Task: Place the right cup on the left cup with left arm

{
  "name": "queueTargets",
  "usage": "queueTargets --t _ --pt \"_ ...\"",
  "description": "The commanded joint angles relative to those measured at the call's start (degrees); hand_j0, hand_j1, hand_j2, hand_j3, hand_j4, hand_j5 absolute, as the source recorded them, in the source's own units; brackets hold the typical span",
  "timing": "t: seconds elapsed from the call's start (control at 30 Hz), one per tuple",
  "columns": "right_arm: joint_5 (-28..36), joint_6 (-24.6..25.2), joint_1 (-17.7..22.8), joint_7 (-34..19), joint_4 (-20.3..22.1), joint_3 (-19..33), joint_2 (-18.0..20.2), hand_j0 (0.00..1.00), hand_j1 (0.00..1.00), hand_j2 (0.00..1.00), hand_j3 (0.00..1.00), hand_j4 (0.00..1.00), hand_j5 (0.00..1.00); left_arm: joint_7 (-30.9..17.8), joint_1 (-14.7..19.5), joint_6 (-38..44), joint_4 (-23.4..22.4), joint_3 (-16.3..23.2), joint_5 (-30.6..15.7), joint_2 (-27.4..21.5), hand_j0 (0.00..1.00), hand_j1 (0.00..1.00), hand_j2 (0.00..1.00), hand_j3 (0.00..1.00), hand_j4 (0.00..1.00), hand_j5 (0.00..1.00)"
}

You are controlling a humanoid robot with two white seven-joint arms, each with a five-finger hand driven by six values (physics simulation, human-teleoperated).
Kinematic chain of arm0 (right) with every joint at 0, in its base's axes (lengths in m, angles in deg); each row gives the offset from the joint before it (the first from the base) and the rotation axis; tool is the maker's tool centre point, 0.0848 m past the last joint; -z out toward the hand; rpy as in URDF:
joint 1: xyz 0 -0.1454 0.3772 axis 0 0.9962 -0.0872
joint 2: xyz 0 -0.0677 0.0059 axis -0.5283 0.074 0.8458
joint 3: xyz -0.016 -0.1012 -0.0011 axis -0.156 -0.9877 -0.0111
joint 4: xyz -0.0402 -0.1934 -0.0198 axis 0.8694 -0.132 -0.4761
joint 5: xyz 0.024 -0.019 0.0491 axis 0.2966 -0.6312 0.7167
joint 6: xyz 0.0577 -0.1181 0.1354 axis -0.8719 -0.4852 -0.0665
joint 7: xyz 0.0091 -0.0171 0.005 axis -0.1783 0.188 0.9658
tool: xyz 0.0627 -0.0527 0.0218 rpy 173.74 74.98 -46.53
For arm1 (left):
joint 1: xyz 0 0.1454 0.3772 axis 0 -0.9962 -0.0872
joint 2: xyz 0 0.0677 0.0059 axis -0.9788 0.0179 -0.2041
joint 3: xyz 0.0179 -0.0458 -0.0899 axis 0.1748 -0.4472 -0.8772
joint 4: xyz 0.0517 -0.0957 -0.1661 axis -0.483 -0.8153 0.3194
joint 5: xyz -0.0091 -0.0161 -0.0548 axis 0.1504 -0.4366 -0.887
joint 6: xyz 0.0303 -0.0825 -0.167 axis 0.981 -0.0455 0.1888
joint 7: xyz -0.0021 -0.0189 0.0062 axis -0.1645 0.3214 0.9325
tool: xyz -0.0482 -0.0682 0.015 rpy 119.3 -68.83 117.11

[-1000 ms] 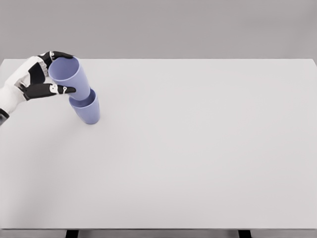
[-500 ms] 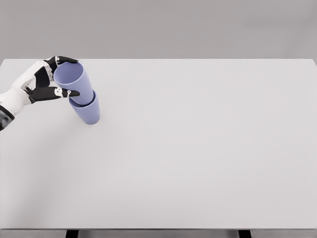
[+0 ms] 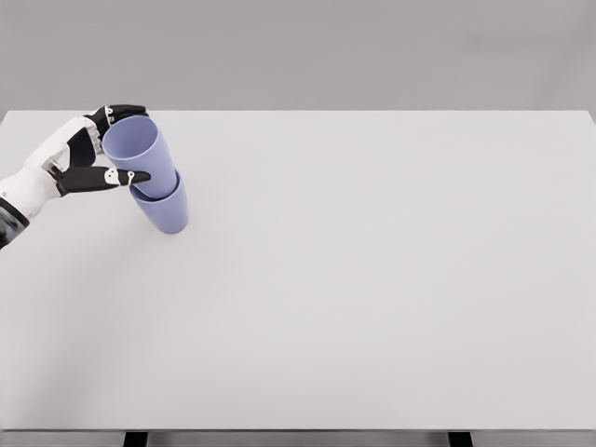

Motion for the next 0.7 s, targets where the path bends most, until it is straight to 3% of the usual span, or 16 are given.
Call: queueTargets --t 0.0,0.67 --pt "0.01 0.0 0.0 -0.01 -0.01 0.0 0.01 1.0 1.0 1.0 1.0 1.0 1.0 0.0 0.0 -0.01 0.14 -0.01 -0.19 -0.05 0.84 0.84 0.84 0.84 0.84 0.84" --pt "0.01 0.0 0.0 -0.01 -0.01 0.0 0.01 1.0 1.0 1.0 1.0 1.0 1.0 0.0 -0.18 -0.01 0.75 -0.01 -0.19 -0.4 0.91 0.91 0.91 0.91 0.91 0.91"
